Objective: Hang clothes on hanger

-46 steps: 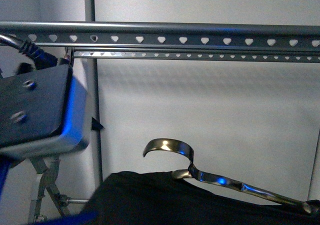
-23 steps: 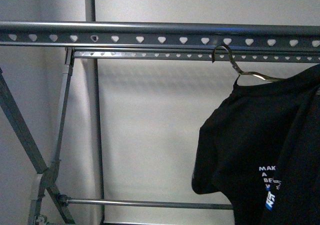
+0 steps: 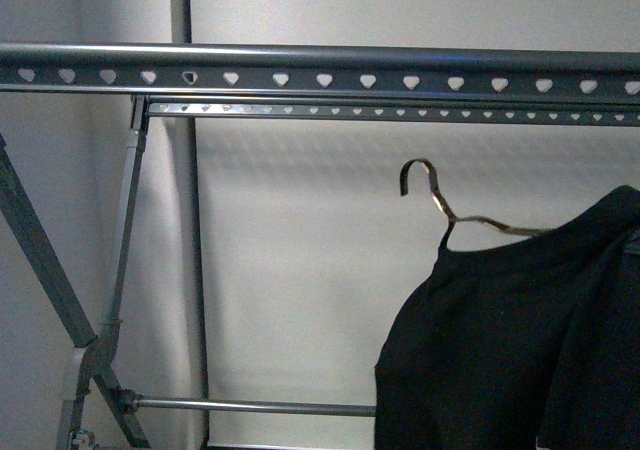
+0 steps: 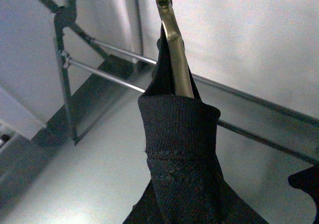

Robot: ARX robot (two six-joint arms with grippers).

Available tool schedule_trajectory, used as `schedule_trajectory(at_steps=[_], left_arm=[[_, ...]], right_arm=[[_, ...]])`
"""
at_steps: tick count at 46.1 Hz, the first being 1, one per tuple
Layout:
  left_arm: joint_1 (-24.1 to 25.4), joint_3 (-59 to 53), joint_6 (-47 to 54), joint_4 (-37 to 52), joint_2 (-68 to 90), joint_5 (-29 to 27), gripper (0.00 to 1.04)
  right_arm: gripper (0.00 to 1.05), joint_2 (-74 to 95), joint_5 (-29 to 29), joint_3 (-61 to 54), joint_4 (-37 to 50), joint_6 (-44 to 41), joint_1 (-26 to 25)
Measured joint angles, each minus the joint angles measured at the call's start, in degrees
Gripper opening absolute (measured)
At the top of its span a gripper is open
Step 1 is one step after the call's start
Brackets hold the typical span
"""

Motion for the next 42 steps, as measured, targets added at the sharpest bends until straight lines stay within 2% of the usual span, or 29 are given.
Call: schedule_trajectory(at_steps=[8,13,16,21,27,36,42], left_arm=[[0.00,-2.21,0.00,-2.91,-5.27,0.02,0.04],[0.00,-3.37,0.02,-5.22,-8.61,0.02,0.04],[0.02,-3.74,0.02,-6.45,-10.34,0.02,0.04],[0.00,-5.03,0.04,-6.32,-12.04,0.02,0.04],[0.02,-5.11,0.15,-7.82,-14.51,0.02,0.04],[0.02,-5.11,0.17,-12.13,-18.73,0.04,0.04],[0.02,-5.11,0.17,-14.51,-21.07,0.04,0.04]], right_arm=[[0.08,-8.63,-7.08,-4.63,-3.23,-2.23,-2.93],[0.08,-13.94,-13.29,-2.34,-4.63,-1.14,-8.52],[0.08,-14.51,-14.62,0.70,-5.03,0.02,-11.23],[0.08,-13.27,-13.25,5.18,-5.16,1.22,-12.74],[0.08,-8.48,-9.05,11.82,-5.14,4.17,-11.96],[0.08,2.25,0.92,20.83,-7.30,9.14,-7.02],[0.08,5.49,3.78,20.59,-5.40,11.37,-3.76]])
